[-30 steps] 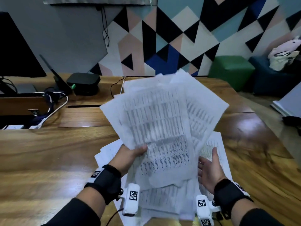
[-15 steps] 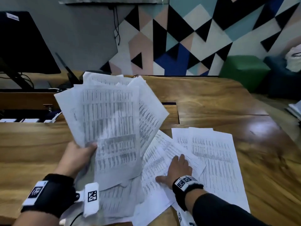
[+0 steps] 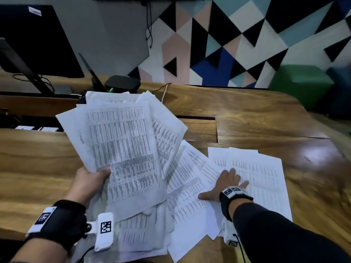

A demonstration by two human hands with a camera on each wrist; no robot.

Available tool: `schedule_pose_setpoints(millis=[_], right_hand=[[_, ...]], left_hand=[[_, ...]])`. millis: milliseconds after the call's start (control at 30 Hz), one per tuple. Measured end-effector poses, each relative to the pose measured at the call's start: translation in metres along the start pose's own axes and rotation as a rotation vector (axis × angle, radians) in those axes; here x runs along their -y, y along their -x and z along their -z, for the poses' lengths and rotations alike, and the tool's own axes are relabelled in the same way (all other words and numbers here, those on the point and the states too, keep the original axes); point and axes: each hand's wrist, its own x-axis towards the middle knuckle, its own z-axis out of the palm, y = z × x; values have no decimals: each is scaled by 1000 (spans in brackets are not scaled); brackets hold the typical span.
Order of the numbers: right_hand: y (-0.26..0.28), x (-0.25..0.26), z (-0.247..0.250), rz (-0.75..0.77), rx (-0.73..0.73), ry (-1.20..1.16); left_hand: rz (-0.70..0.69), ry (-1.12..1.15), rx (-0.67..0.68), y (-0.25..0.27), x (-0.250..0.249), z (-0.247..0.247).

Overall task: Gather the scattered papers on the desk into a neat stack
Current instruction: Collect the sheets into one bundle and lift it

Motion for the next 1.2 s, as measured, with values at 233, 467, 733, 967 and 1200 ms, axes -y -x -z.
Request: schedule_pose_setpoints(millis=[233, 467, 733, 967, 1200], right_hand=[[-8, -7, 12, -28, 15, -26], [0, 2, 8, 109, -11, -342], [15, -119, 11, -275, -107, -534], [5, -159, -22, -605, -75, -441], [15, -146, -4, -468, -8, -438]], left_hand=[[30, -40, -14, -3, 1, -14], [45, -84, -19, -3, 5, -24], [104, 115, 185, 8, -1, -35], [504, 250, 324, -46, 82, -61], [465, 68, 130, -1, 100, -84]])
